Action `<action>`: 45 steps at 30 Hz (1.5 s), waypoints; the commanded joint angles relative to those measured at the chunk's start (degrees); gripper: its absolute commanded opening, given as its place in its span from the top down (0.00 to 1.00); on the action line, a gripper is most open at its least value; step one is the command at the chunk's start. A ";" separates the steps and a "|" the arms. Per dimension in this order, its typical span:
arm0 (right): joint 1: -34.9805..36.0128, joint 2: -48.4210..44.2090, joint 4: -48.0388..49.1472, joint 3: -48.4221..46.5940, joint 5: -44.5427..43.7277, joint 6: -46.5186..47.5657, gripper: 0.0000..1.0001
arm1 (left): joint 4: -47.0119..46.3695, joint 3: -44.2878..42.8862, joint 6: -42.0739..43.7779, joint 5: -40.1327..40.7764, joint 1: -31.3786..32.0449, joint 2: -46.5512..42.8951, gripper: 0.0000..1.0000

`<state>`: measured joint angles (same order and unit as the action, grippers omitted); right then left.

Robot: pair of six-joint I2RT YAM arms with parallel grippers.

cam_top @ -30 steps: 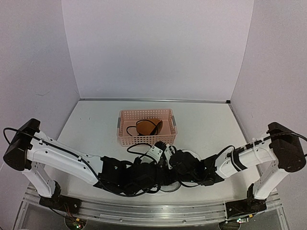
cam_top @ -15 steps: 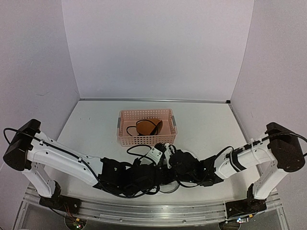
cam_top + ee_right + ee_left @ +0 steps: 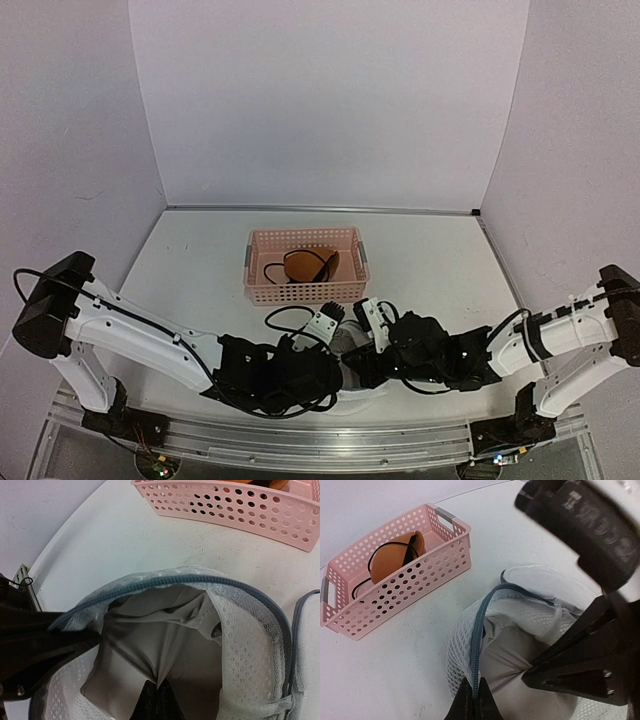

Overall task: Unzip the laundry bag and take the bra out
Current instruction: Pick up the bra from the laundry bag.

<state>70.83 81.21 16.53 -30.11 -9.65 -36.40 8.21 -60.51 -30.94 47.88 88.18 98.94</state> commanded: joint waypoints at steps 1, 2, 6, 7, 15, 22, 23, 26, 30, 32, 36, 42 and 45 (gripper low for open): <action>0.54 -6.66 0.72 1.72 0.82 2.80 1.00 | 1.72 -1.58 -3.77 1.77 -0.63 0.46 1.00; 0.54 -8.15 0.32 2.25 0.59 3.19 1.00 | 1.68 -1.20 -4.39 1.37 -0.92 0.16 1.00; 0.54 -13.67 -1.86 4.07 -1.87 4.42 1.00 | 1.46 -0.12 -5.22 0.75 -1.69 -1.20 1.00; 0.54 -15.06 -2.20 4.63 -2.64 4.53 1.00 | 1.40 -0.04 -5.20 0.73 -1.77 -1.40 1.00; 0.54 -23.15 -2.28 6.01 -6.17 6.40 1.00 | -0.12 0.90 -5.52 -1.26 -2.34 -2.23 1.00; 0.54 -26.13 1.75 5.61 -7.47 8.29 1.00 | -0.04 -0.05 -4.81 -2.05 -2.42 -1.33 1.00; 0.54 -26.18 2.44 5.39 -7.46 8.47 1.00 | -0.05 -0.20 -4.63 -2.25 -2.36 -1.17 1.00; 0.53 -26.08 4.67 4.97 -7.60 9.05 1.00 | -0.13 -0.61 -4.28 -2.47 -2.39 -0.87 1.00; 0.54 -25.37 9.21 4.95 -8.16 9.53 1.00 | -0.12 -1.17 -3.40 -2.72 -2.40 -0.59 1.00; 0.54 -24.78 11.85 4.95 -8.64 9.69 1.00 | -0.18 -1.44 -2.98 -2.87 -2.32 -0.43 1.00; 0.54 -23.19 16.90 4.62 -9.95 10.23 1.00 | -0.21 -1.78 -2.15 -3.09 -2.31 -0.57 1.00; 0.54 -22.01 20.05 3.75 -12.88 11.64 1.00 | -0.29 -1.10 -2.24 -3.09 -2.27 -1.64 1.00; 0.54 -22.67 20.38 3.39 -14.85 12.84 1.00 | -0.87 0.25 -3.41 -2.92 -2.43 -3.07 1.00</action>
<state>71.09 59.86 28.58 -23.81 -20.23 -25.71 8.88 -59.99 -34.33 45.01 86.08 99.13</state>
